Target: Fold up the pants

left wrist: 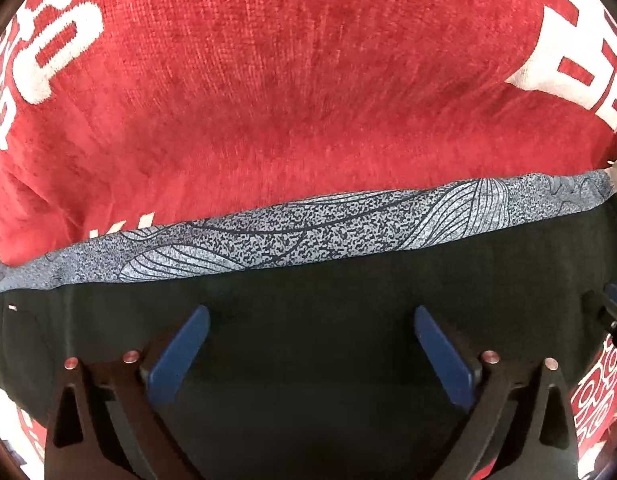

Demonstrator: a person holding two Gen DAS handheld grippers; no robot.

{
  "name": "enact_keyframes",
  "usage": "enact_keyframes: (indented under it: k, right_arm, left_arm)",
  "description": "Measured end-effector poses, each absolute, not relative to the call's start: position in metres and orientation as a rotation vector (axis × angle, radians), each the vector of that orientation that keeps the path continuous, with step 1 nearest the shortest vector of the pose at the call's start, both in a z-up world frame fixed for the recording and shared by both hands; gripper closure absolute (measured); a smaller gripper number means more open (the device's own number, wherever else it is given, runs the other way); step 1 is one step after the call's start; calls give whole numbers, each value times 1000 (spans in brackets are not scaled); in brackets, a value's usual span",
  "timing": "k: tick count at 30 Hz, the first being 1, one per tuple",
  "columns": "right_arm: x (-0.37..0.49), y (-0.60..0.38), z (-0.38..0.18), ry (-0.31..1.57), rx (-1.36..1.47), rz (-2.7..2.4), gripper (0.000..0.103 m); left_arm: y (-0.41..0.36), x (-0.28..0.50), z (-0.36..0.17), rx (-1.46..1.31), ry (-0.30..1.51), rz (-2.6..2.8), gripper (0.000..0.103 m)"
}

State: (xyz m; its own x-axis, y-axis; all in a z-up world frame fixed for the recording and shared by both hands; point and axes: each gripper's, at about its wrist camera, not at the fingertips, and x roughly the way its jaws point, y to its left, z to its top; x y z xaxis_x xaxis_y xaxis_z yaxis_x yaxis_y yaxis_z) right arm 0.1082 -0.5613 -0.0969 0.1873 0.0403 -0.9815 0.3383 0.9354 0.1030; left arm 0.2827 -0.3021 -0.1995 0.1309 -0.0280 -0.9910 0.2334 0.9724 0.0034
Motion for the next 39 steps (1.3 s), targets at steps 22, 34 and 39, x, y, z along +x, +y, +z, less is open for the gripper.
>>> enact_keyframes:
  k: [22,34,39]
  right_arm:
    - [15,-621,-94,1228,1173,-177,36]
    - [-22,-652,-112,908,1481,-260,36]
    - [-9,-653,-118,805,1478,-219,36]
  left_arm:
    - [-311,272,-194,211,1422,-171,1]
    - [-353,245,-177,301,1466,-269,1]
    - [-352,243,-177,275,1462,-271,1]
